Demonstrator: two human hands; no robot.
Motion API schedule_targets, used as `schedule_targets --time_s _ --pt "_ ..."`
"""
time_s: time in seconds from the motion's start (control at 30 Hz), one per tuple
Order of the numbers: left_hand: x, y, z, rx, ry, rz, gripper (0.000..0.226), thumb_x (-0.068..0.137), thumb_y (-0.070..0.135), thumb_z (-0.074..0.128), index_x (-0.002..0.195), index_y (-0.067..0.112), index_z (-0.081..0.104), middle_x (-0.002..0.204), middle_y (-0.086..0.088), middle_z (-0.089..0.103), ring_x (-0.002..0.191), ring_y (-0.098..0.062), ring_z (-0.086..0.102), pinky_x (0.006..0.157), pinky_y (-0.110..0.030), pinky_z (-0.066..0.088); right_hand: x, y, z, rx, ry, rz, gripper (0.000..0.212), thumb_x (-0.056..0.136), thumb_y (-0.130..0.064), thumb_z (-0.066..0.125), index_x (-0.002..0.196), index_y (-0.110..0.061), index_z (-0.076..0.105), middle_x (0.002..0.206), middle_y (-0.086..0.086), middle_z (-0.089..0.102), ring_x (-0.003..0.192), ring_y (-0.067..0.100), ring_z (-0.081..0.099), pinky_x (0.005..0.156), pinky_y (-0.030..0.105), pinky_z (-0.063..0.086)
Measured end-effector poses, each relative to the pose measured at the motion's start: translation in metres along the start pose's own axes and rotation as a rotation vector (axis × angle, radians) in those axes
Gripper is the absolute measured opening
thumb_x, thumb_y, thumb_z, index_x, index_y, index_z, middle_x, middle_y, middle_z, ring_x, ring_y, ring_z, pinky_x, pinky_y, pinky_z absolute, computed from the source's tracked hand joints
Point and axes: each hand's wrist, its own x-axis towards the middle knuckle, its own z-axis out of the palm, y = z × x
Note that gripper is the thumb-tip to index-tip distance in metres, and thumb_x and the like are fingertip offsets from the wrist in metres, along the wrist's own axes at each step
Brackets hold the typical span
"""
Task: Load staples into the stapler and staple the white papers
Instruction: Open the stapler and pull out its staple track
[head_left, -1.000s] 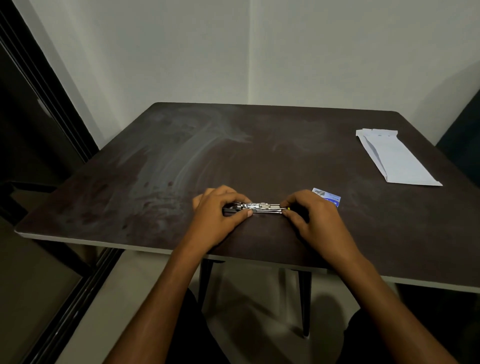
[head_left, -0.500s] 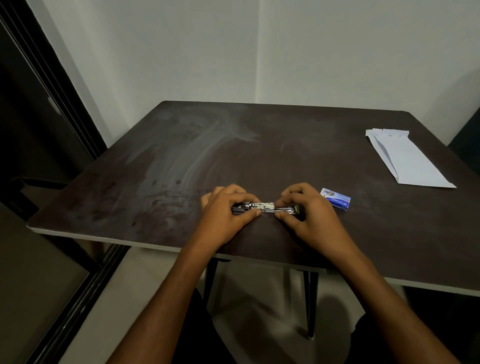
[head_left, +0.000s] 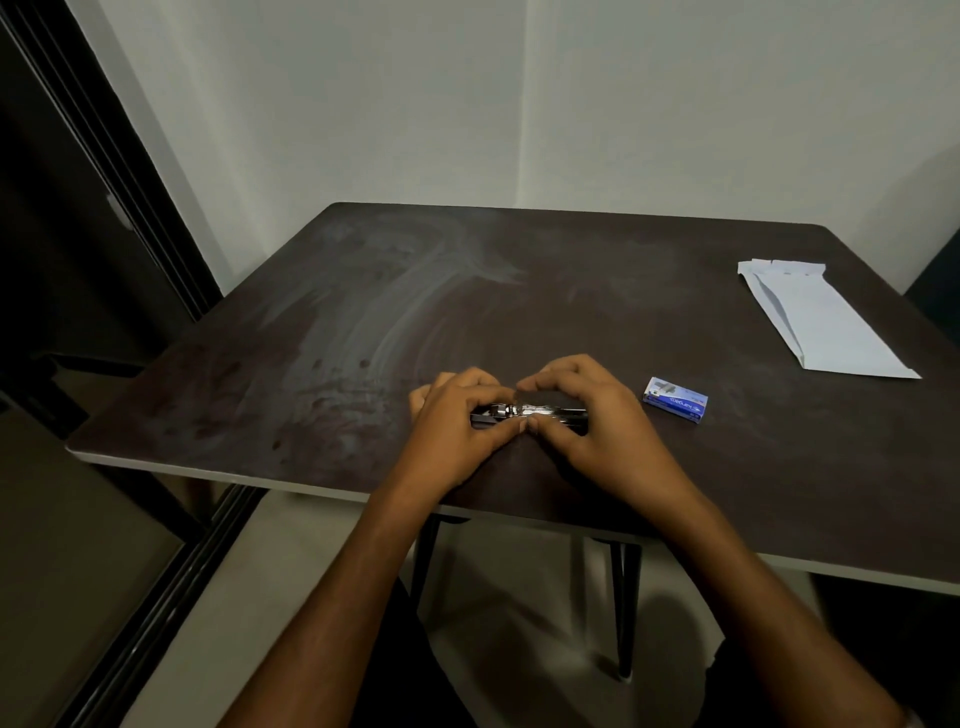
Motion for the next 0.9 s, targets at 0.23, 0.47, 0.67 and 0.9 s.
schedule_targets --time_s 0.23,0.47,0.67,0.9 --pt "0.000 -0.001 0.000 0.007 -0.014 -0.003 0.017 0.080 0.044 0.068 0.087 0.029 0.070 0.100 0.017 0.061 0.101 -0.003 0.046 0.090 -0.028 0.020 0.003 -0.002 0.006 -0.023 -0.076 -0.044 0.041 0.084 -0.014 0.060 0.115 -0.040 0.058 0.111 -0.012 0.052 0.110 0.009 0.052 0.100 0.049 0.041" --pt "0.001 -0.001 0.001 -0.005 0.013 -0.004 0.019 0.077 0.042 0.073 0.095 0.036 0.071 0.103 0.017 0.063 0.103 -0.003 0.046 0.088 -0.027 0.018 -0.006 0.016 -0.027 -0.072 -0.001 -0.048 0.047 0.082 0.002 0.055 0.115 -0.031 0.063 0.108 -0.010 0.062 0.099 0.002 0.058 0.095 0.024 0.045" --pt "0.001 -0.002 0.001 -0.018 0.019 -0.004 0.019 0.076 0.043 0.073 0.094 0.036 0.072 0.102 0.017 0.063 0.102 -0.003 0.047 0.090 -0.028 0.018 -0.016 0.033 -0.048 -0.219 0.059 0.018 0.051 0.071 0.015 0.047 0.088 -0.025 0.073 0.097 -0.002 0.063 0.089 0.008 0.059 0.084 0.010 0.040" --pt "0.001 0.000 0.000 -0.030 0.013 -0.008 0.017 0.077 0.042 0.073 0.092 0.037 0.072 0.101 0.016 0.063 0.100 -0.002 0.047 0.090 -0.030 0.020 -0.017 0.033 -0.043 -0.250 0.030 -0.025 0.047 0.077 0.011 0.048 0.092 -0.026 0.073 0.098 -0.004 0.061 0.088 0.014 0.062 0.080 0.034 0.051"
